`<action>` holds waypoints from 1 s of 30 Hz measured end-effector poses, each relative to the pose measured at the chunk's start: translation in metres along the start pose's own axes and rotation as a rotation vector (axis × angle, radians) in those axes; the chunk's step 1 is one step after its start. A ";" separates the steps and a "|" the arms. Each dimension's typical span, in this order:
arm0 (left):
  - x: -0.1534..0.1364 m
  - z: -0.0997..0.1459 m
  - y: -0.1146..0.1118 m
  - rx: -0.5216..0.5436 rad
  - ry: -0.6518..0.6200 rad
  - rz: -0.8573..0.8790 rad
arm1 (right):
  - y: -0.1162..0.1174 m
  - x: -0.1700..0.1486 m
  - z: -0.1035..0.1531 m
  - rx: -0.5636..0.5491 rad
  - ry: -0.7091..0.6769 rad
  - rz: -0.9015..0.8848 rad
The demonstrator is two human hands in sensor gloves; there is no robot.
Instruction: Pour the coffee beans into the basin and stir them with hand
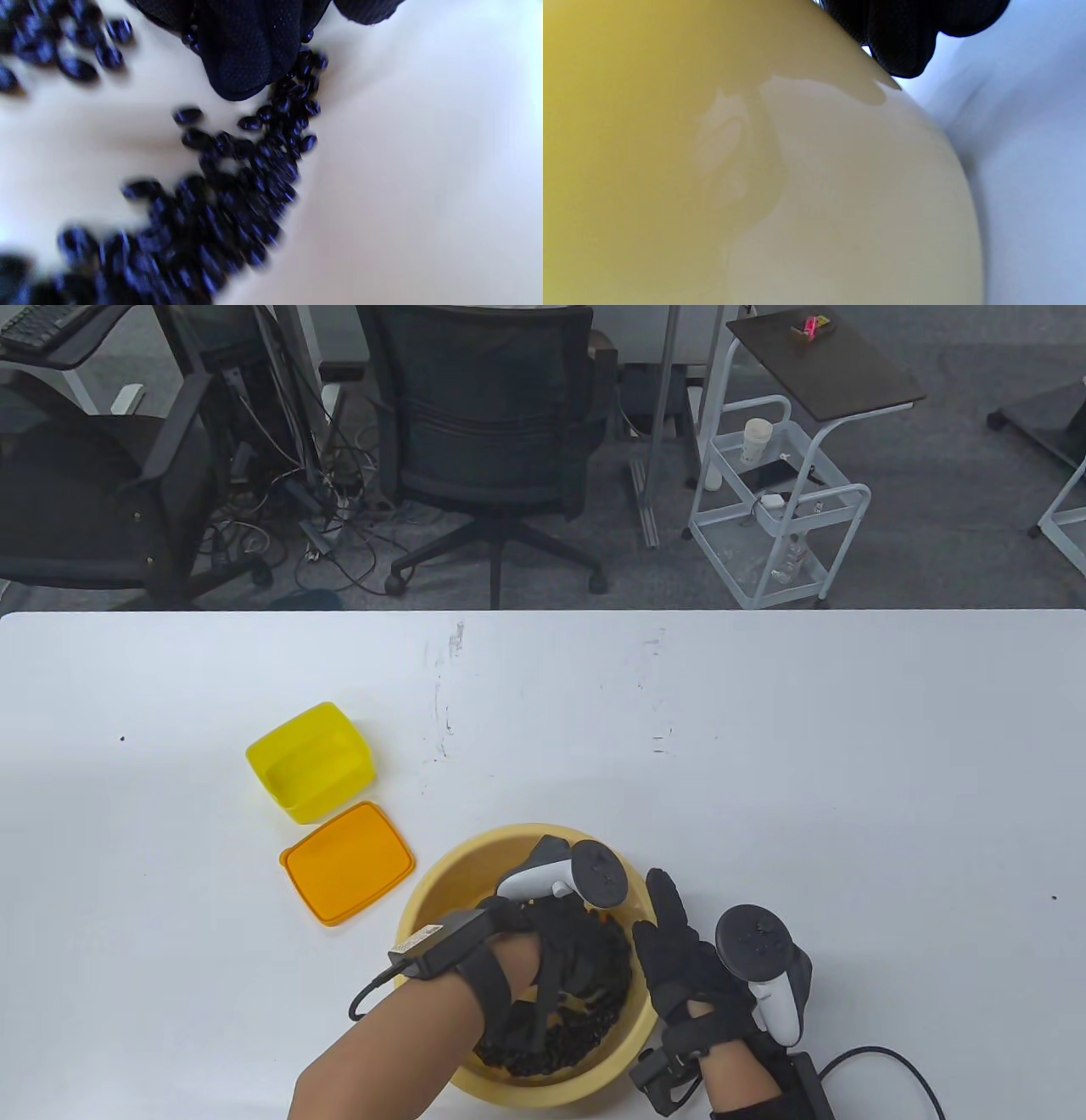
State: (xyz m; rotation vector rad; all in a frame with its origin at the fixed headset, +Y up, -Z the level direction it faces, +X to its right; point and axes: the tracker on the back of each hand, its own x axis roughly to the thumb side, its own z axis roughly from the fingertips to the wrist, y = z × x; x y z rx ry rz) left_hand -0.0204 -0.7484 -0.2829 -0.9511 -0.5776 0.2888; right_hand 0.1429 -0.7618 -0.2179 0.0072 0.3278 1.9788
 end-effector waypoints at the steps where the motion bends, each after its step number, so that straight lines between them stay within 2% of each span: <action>1: 0.000 0.001 0.001 0.026 0.004 -0.030 | 0.000 0.000 0.000 0.000 0.000 -0.001; 8: -0.003 0.006 0.007 0.161 0.118 -0.259 | 0.000 0.000 0.000 0.001 -0.002 -0.001; 14: -0.002 0.010 0.010 0.118 0.256 -0.544 | 0.001 0.000 0.000 0.001 -0.003 -0.002; 19: -0.008 0.011 0.005 -0.029 0.457 -0.754 | 0.001 0.000 0.000 0.002 -0.003 -0.002; 23: -0.015 0.009 -0.002 -0.248 0.569 -0.701 | 0.001 0.000 -0.001 0.002 -0.003 -0.002; 26: -0.016 0.009 -0.006 -0.328 0.544 -0.606 | 0.001 0.000 -0.001 0.003 -0.003 -0.004; 30: -0.020 0.005 -0.021 -0.482 0.429 -0.402 | 0.001 0.000 -0.001 0.003 -0.004 -0.002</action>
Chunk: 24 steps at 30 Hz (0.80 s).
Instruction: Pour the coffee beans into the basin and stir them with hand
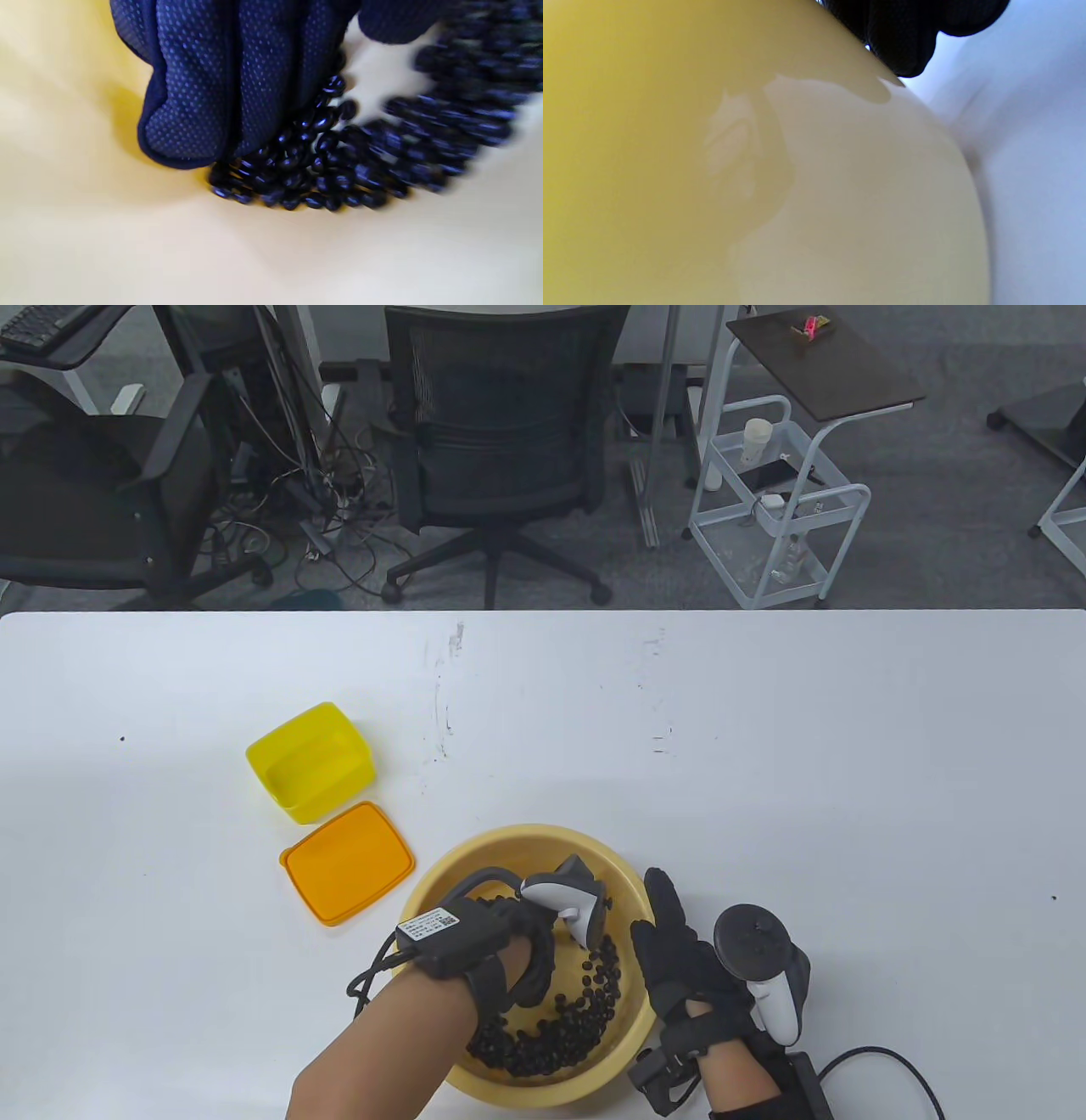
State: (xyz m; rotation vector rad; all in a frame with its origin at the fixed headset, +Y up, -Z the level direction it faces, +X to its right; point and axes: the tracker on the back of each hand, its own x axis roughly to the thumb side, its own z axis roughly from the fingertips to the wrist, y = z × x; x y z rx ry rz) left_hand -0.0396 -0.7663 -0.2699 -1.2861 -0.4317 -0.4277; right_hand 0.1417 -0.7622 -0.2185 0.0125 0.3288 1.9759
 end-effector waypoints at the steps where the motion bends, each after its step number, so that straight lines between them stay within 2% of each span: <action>1: 0.003 -0.003 -0.003 -0.026 -0.065 0.055 | 0.000 0.000 0.000 0.000 0.000 0.001; 4: 0.010 -0.003 -0.002 -0.016 -0.216 0.152 | 0.000 0.000 0.000 0.001 0.000 0.001; 6: 0.012 -0.001 0.002 0.035 -0.374 0.287 | 0.000 0.000 0.000 0.000 0.001 0.001; 8: 0.011 0.000 0.007 0.087 -0.477 0.400 | 0.000 -0.001 0.000 0.000 0.002 0.001; 10: 0.009 0.001 0.011 0.149 -0.524 0.476 | 0.000 -0.001 0.000 -0.001 0.003 0.002; 13: 0.004 0.003 0.018 0.301 -0.563 0.488 | 0.000 -0.001 0.000 0.000 0.004 0.002; 15: 0.000 0.006 0.020 0.433 -0.524 0.491 | 0.000 -0.001 0.000 0.000 0.004 0.002; 19: -0.005 0.011 0.023 0.557 -0.410 0.424 | 0.000 0.000 0.000 0.001 0.002 0.001; 22: -0.004 0.017 0.024 0.684 -0.298 0.265 | 0.000 -0.001 0.000 0.002 0.002 0.000; 24: -0.001 0.018 0.023 0.710 -0.260 0.167 | 0.000 -0.001 0.000 0.001 0.003 0.002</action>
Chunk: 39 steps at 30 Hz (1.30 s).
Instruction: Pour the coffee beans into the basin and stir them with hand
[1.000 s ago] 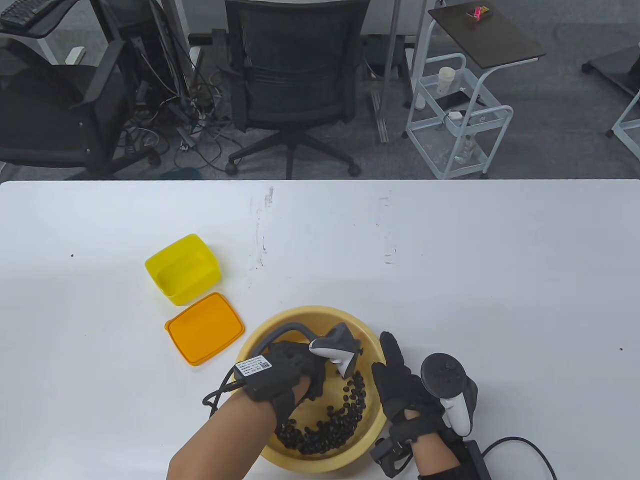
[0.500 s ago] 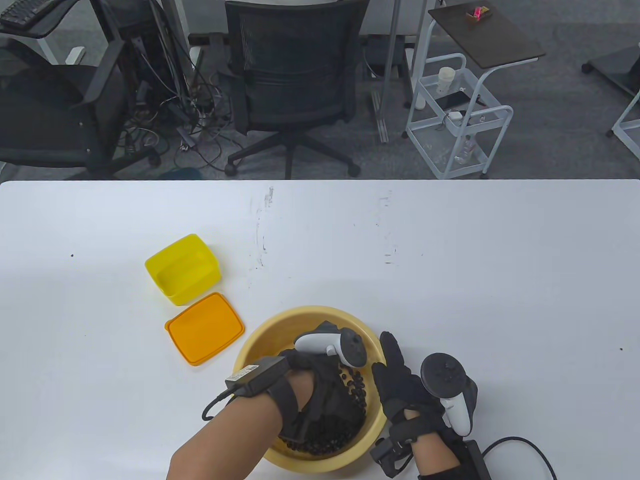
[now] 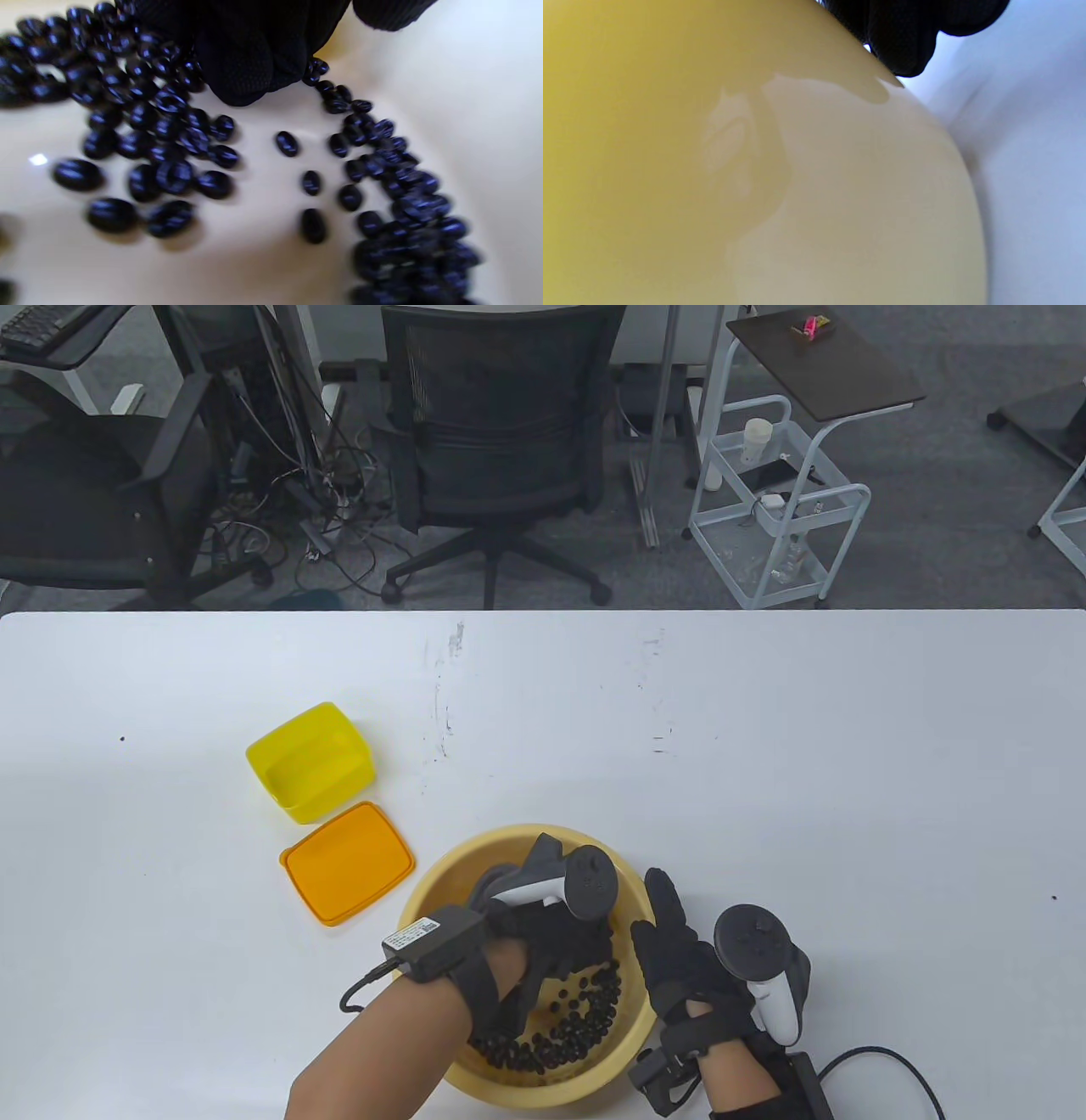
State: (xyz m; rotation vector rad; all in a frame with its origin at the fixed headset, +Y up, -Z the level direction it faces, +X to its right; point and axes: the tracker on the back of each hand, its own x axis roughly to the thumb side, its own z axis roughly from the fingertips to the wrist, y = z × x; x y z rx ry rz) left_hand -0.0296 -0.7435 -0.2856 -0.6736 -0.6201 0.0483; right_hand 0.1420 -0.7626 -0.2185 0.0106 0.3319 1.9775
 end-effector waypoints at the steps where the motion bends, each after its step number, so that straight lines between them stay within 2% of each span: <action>1: 0.002 0.001 0.000 -0.004 0.010 -0.040 | 0.000 0.000 0.000 0.000 0.000 0.000; 5: 0.006 0.002 0.001 0.004 0.069 -0.205 | 0.000 0.000 0.000 0.001 0.000 -0.001; 9: 0.007 0.002 0.000 -0.060 0.212 -0.477 | 0.000 0.000 0.000 0.001 0.001 -0.001; 11: 0.002 0.000 -0.005 -0.219 0.351 -0.647 | 0.000 0.000 0.000 0.000 0.002 0.001; 12: -0.002 -0.001 -0.011 -0.358 0.392 -0.680 | 0.001 0.000 0.000 0.004 0.002 0.000; 13: -0.006 -0.001 -0.016 -0.479 0.421 -0.675 | 0.002 0.000 0.000 0.008 -0.003 -0.009; 17: -0.009 0.001 -0.023 -0.564 0.351 -0.541 | 0.003 0.001 0.000 0.004 0.000 0.004; 18: -0.011 0.001 -0.025 -0.622 0.321 -0.443 | 0.003 0.001 0.000 0.005 0.000 0.005; 21: -0.011 0.000 -0.032 -0.686 0.211 -0.208 | 0.003 0.001 0.000 0.007 0.000 0.000; 25: -0.005 -0.001 -0.031 -0.639 0.028 0.113 | 0.003 0.001 0.000 0.006 0.000 0.001; 26: -0.002 -0.002 -0.031 -0.594 -0.046 0.230 | 0.003 0.001 0.000 0.005 0.001 0.002; 30: 0.000 -0.007 -0.027 -0.476 -0.170 0.438 | 0.002 0.001 0.000 0.005 0.002 0.003; 32: -0.003 -0.008 -0.023 -0.369 -0.157 0.480 | 0.002 0.000 0.000 0.004 0.003 0.004; 34: -0.007 -0.006 -0.017 -0.225 -0.084 0.483 | 0.002 0.001 0.000 0.006 0.003 0.002; 38: -0.013 -0.001 -0.007 -0.020 0.028 0.328 | 0.003 0.001 0.000 0.006 0.000 0.000; 39: -0.014 0.000 -0.007 0.003 0.041 0.289 | 0.003 0.001 0.000 0.007 0.000 -0.001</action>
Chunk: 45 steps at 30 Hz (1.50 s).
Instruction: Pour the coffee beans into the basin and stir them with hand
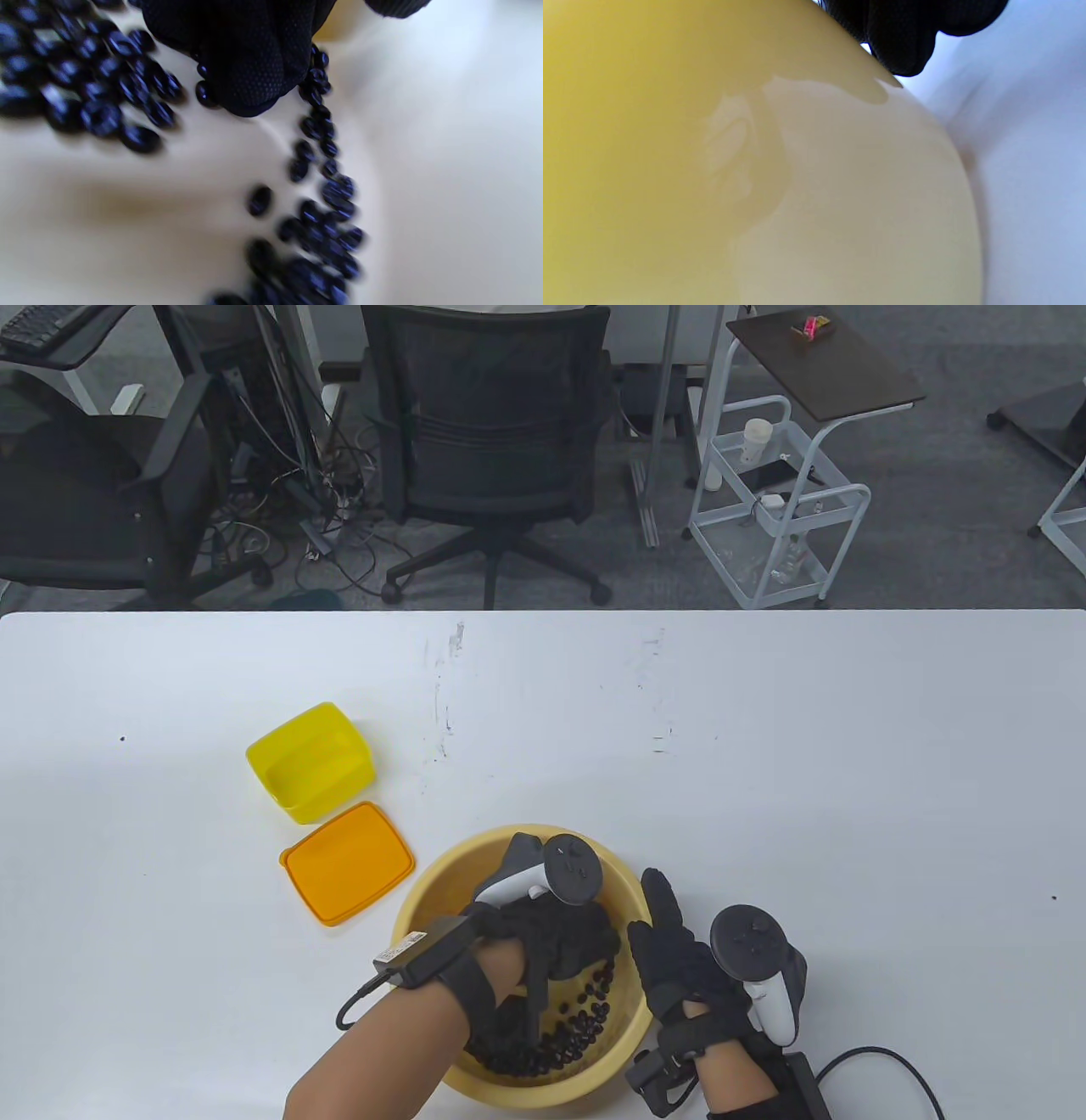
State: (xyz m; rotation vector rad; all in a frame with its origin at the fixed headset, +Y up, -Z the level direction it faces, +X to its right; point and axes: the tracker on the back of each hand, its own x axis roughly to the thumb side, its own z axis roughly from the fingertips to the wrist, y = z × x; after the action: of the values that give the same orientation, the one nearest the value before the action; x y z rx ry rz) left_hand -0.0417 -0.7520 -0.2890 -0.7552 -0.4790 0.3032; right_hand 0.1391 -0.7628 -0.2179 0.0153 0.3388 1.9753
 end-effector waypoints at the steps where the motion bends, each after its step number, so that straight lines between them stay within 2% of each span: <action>1: 0.000 0.001 0.001 0.017 0.000 -0.059 | 0.000 0.000 0.000 0.000 0.000 0.001; 4: 0.003 0.003 0.001 0.052 -0.003 -0.193 | 0.000 0.000 0.000 0.000 0.000 0.000; 10: 0.011 0.007 0.002 0.057 0.020 -0.264 | 0.000 -0.001 0.000 0.001 0.001 -0.003; 16: 0.006 0.009 0.008 0.053 0.167 -0.523 | 0.000 0.000 0.000 -0.002 0.001 0.000; 19: 0.000 0.009 0.005 -0.031 0.289 -0.686 | 0.000 0.000 0.000 0.000 0.001 -0.002; 23: -0.004 0.010 -0.005 -0.214 0.365 -0.767 | 0.000 -0.001 -0.001 -0.004 -0.005 -0.003; 27: -0.007 0.007 -0.013 -0.441 0.402 -0.636 | 0.000 0.000 0.000 -0.004 -0.003 -0.003; 28: -0.009 0.006 -0.018 -0.530 0.391 -0.546 | 0.000 0.000 0.000 -0.004 -0.003 -0.003; 29: -0.011 0.004 -0.023 -0.575 0.366 -0.464 | 0.000 -0.001 0.000 -0.003 -0.003 -0.004; 32: -0.007 0.001 -0.030 -0.616 0.270 -0.293 | 0.000 -0.001 0.000 -0.003 -0.003 -0.002; 35: 0.000 -0.002 -0.027 -0.591 0.133 -0.100 | 0.000 -0.001 0.000 -0.002 -0.004 -0.005; 39: 0.003 -0.005 -0.018 -0.474 -0.051 0.233 | 0.000 -0.001 0.000 -0.003 -0.003 -0.005; 41: 0.003 -0.006 -0.013 -0.355 -0.097 0.274 | 0.000 -0.001 0.000 -0.002 -0.001 -0.003; 42: 0.002 -0.006 -0.010 -0.268 -0.068 0.245 | 0.000 -0.001 0.000 -0.001 -0.001 -0.004; 45: 0.002 -0.006 -0.007 -0.231 -0.060 0.193 | 0.000 -0.001 0.000 -0.001 -0.003 -0.005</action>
State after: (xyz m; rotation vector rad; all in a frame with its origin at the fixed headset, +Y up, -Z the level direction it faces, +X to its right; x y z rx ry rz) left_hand -0.0364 -0.7590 -0.2870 -1.0225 -0.5041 0.4563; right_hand 0.1391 -0.7634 -0.2179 0.0168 0.3362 1.9705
